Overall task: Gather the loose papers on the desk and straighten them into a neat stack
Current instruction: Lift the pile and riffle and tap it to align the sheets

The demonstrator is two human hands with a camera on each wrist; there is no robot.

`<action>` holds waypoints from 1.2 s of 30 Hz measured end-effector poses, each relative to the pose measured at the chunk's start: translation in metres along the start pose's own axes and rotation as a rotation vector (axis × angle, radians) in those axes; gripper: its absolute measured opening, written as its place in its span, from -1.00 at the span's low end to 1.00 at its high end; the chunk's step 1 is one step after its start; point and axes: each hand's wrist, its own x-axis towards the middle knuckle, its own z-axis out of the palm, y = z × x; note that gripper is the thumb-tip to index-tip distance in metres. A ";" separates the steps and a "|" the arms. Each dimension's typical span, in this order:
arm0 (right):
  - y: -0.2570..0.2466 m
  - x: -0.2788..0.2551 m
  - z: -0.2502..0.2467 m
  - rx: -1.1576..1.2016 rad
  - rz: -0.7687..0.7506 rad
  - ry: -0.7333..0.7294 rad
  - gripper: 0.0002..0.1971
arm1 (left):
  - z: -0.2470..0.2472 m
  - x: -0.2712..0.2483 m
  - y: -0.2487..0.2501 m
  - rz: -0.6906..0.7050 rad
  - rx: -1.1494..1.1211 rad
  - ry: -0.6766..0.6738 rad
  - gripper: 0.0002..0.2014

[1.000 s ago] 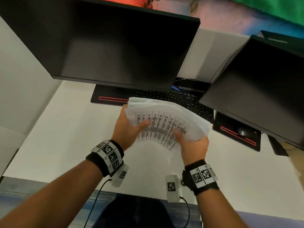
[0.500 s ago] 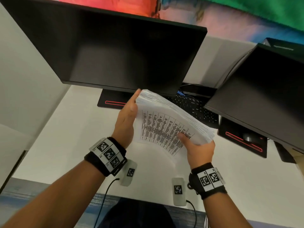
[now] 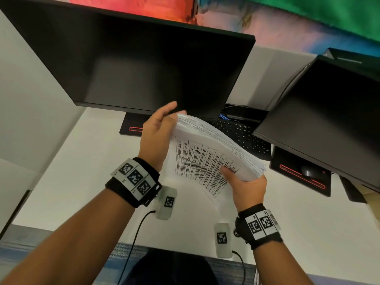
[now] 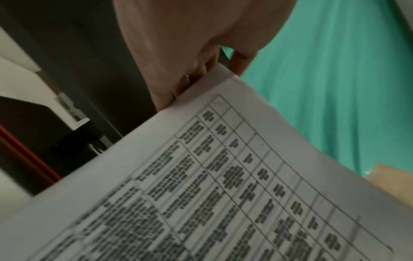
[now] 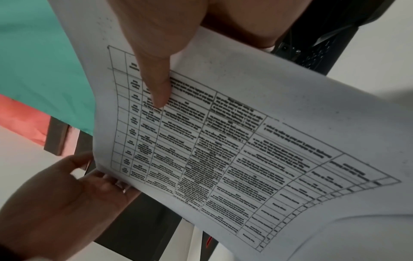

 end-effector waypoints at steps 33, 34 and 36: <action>-0.035 0.009 -0.001 0.056 -0.302 0.089 -0.73 | 0.011 -0.017 -0.019 0.131 0.085 -0.009 -0.80; -0.028 0.009 -0.006 0.063 -0.273 0.042 -0.58 | 0.005 -0.018 -0.023 0.104 0.082 -0.084 -0.69; -0.015 0.007 -0.011 -0.034 -0.185 -0.032 -0.41 | -0.008 -0.018 -0.038 0.021 0.202 -0.205 -0.41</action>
